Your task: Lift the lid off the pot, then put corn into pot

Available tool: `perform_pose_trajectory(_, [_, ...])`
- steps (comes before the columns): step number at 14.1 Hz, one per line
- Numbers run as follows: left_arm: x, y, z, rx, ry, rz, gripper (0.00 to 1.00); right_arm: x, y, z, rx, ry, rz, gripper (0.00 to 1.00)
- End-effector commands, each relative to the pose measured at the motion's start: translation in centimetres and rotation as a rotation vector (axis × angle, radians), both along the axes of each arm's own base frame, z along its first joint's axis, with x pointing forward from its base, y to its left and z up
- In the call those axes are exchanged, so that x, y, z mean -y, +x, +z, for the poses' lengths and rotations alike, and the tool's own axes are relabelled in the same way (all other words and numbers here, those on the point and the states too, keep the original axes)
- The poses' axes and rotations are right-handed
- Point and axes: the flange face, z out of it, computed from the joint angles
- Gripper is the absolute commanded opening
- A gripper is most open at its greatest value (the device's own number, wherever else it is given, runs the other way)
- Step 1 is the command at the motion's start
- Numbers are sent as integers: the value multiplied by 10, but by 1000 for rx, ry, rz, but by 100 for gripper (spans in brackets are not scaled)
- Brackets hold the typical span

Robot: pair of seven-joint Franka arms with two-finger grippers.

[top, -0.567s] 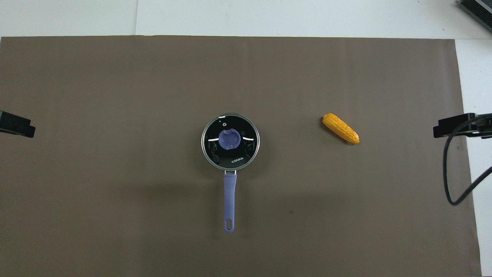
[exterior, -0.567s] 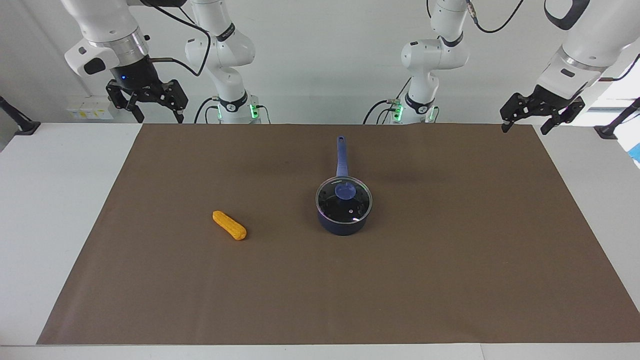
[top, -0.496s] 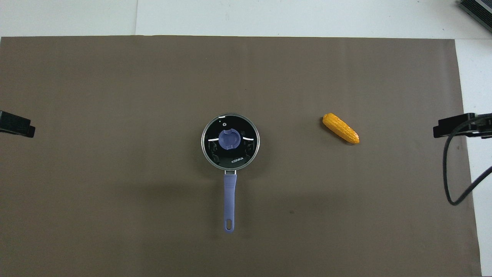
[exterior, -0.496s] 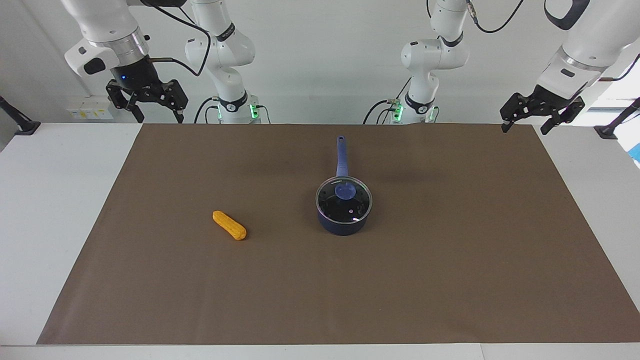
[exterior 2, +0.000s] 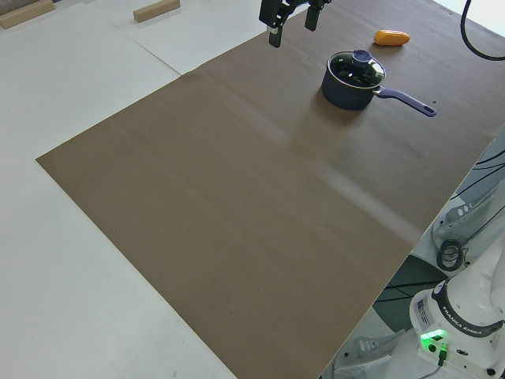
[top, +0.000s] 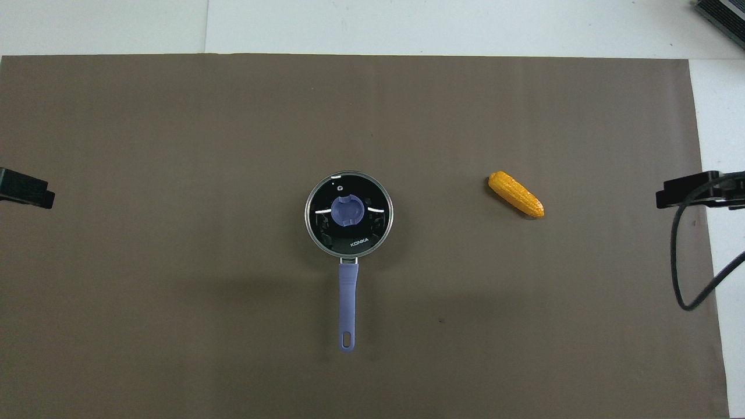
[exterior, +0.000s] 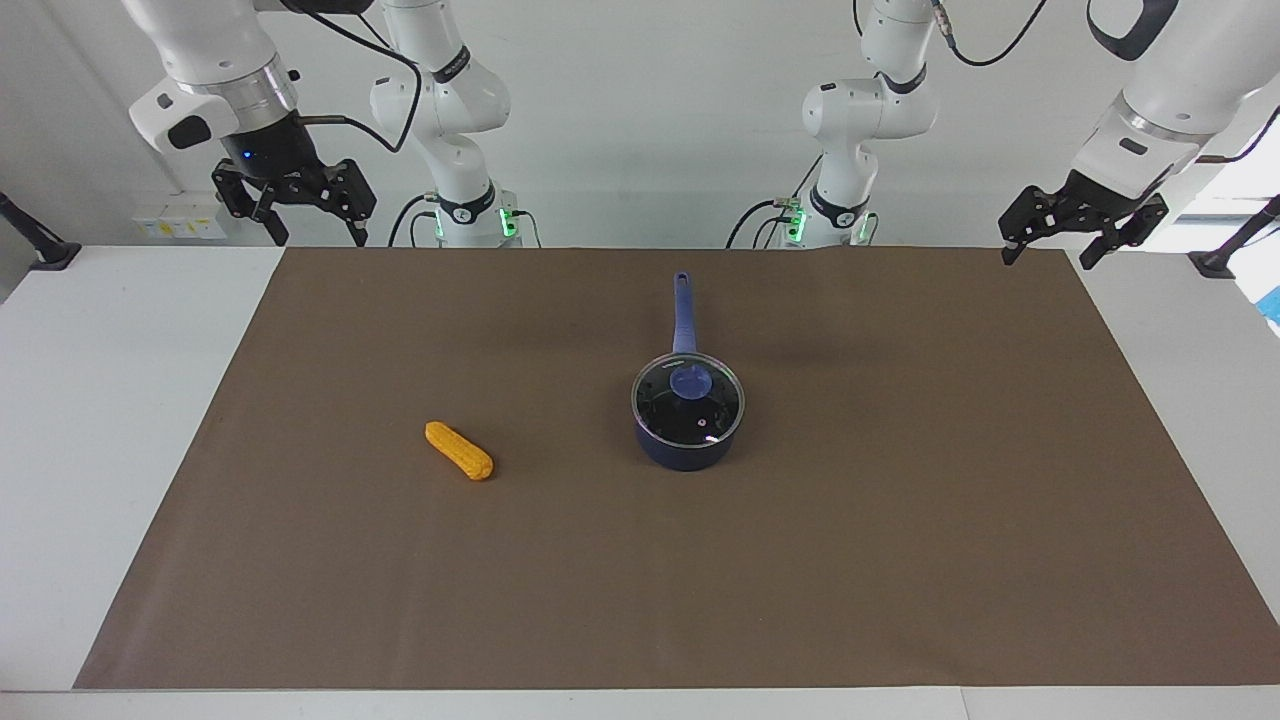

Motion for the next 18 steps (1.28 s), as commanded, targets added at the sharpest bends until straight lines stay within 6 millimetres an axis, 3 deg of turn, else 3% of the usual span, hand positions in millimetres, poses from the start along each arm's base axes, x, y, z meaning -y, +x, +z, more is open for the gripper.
perform_pose_trajectory(1, [0, -2, 2, 0, 7, -1, 100, 0, -2, 3, -7, 15, -13, 100])
perform_pose_trajectory(6, [-17, -3, 2, 0, 7, 29, 100, 0, -2, 3, -7, 15, -11, 100])
perform_pose_trajectory(18, [-13, -2, 2, 0, 7, 22, 100, 1, -2, 3, -7, 15, -13, 100])
